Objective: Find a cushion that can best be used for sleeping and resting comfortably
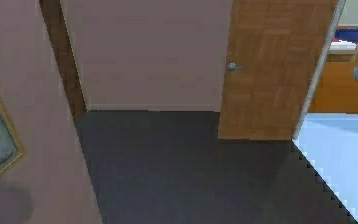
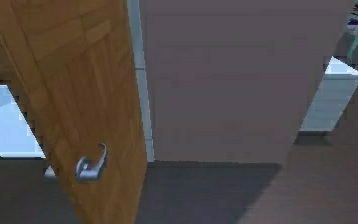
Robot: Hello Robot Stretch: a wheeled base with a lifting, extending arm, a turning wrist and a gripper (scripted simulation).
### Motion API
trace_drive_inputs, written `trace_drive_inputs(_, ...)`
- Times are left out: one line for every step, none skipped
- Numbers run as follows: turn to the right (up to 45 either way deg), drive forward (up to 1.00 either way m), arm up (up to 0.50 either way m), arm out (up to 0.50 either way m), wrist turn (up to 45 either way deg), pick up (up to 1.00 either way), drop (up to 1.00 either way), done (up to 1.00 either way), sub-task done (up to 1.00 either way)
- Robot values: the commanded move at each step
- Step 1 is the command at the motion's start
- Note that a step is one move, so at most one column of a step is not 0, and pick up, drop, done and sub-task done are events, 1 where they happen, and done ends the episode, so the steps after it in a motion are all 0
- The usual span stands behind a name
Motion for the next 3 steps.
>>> trace_drive_inputs(0.0, 1.0, 0.0, 0.0, 0.0, 0.0, 0.0, 0.0, 0.0)
trace_drive_inputs(-45.0, 0.0, 0.0, 0.0, 0.0, 0.0, 0.0, 0.0, 0.0)
trace_drive_inputs(-3.0, 0.0, 0.0, 0.0, 0.0, 0.0, 0.0, 0.0, 0.0)
